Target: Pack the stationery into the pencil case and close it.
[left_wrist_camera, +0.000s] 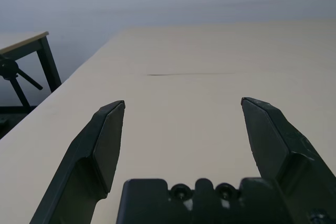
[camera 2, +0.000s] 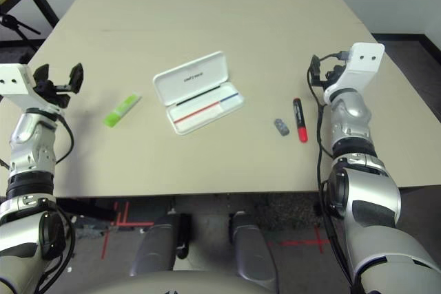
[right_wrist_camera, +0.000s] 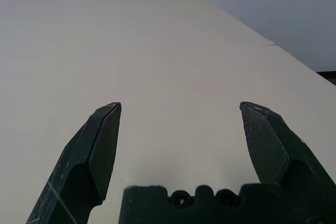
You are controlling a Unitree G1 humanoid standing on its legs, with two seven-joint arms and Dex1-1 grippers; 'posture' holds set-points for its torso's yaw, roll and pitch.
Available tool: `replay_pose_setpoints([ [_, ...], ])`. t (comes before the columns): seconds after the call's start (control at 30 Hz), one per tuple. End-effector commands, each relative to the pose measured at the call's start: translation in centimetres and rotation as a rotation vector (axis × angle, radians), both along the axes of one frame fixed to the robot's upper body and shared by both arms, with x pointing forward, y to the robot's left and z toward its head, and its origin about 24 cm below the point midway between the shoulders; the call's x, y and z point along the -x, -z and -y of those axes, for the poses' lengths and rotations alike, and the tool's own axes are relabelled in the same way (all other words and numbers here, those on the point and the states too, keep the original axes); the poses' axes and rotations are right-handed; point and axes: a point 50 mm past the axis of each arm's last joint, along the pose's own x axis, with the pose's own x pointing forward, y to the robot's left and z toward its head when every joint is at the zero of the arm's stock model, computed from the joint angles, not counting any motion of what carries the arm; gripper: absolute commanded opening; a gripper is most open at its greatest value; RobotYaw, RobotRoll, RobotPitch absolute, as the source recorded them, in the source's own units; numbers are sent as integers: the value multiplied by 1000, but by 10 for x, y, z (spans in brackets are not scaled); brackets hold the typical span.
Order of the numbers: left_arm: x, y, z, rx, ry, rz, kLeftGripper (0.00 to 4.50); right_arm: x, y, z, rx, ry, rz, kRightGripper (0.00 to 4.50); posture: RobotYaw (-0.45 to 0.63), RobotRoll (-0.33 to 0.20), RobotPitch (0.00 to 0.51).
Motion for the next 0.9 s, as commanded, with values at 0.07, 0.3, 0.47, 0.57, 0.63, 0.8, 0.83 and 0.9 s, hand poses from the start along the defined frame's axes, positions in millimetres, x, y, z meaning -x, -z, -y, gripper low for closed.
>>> replay_pose_setpoints([
  [0.07,2,1,1,1,-1,12,4466,-3,-4,-3,11,-5,6,4500,143,0,115],
  [0.3,2,-1,6,0,12,25,4466,-3,-4,-4,11,-9,6,4500,141,0,113],
  [0.47,4,-2,6,-4,22,22,4466,-5,-3,-11,33,-50,4,4500,114,0,115],
  [0.57,4,0,10,-7,45,16,4466,-5,-3,-16,90,-114,-9,4500,102,0,117],
  [0.63,4,0,16,-18,72,14,4466,-4,-6,-17,135,-184,-16,4500,103,0,111],
  [0.8,7,-9,29,-30,151,13,4466,1,-14,-15,218,-396,-65,4500,96,0,104],
  [0.83,8,-10,31,-35,167,9,4466,2,-16,-15,239,-443,-75,4500,95,0,103],
  [0.9,10,-13,37,-46,206,-3,4466,6,-21,-14,283,-547,-104,4500,95,0,104],
])
